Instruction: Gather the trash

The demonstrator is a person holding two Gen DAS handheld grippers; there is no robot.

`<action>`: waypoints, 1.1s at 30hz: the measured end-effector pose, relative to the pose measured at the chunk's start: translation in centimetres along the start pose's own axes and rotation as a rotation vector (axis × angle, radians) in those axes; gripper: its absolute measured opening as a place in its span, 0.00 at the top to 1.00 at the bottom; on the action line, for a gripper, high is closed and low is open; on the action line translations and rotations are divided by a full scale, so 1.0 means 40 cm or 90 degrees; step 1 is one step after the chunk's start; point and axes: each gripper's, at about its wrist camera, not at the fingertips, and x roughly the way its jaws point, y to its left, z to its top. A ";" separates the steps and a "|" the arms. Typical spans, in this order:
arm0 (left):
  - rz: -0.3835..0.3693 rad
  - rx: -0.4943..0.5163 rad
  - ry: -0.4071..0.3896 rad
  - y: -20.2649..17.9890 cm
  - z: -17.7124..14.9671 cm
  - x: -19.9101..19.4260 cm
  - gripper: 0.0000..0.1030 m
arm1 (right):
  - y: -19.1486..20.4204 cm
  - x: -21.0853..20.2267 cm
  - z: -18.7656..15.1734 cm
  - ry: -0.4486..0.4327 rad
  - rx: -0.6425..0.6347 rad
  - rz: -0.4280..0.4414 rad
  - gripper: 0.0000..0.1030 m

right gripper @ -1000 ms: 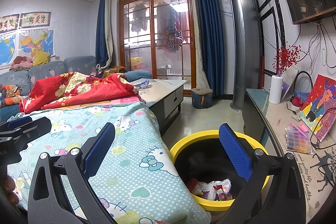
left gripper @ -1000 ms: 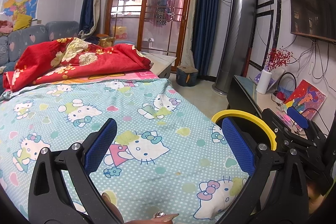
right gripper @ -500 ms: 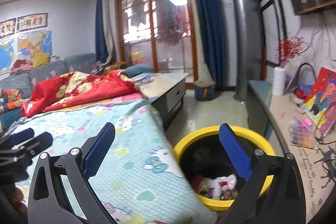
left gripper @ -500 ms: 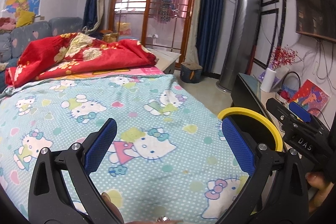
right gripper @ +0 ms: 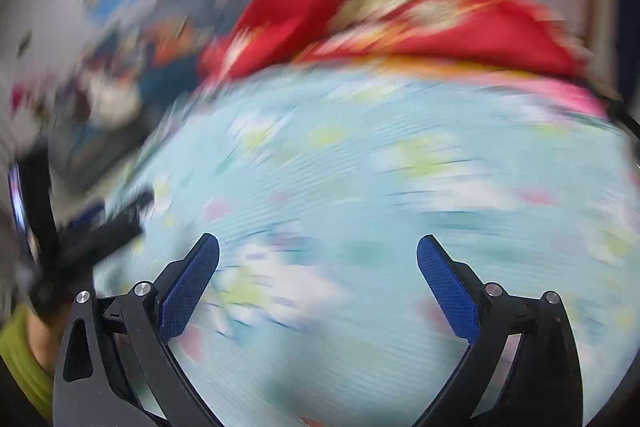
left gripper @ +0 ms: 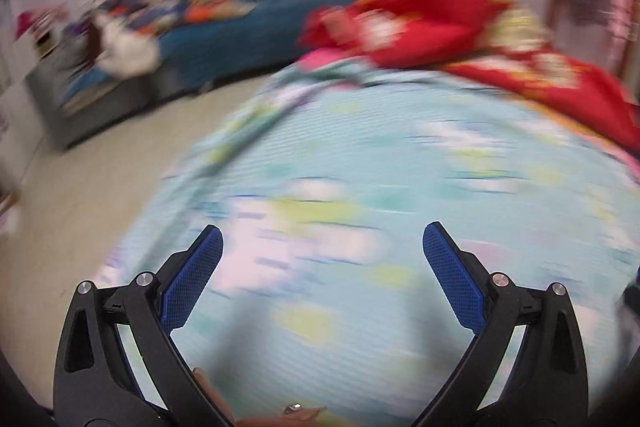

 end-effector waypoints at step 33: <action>0.006 -0.054 0.114 0.099 -0.027 0.101 0.09 | 0.181 0.237 0.017 0.022 -0.071 -0.134 0.05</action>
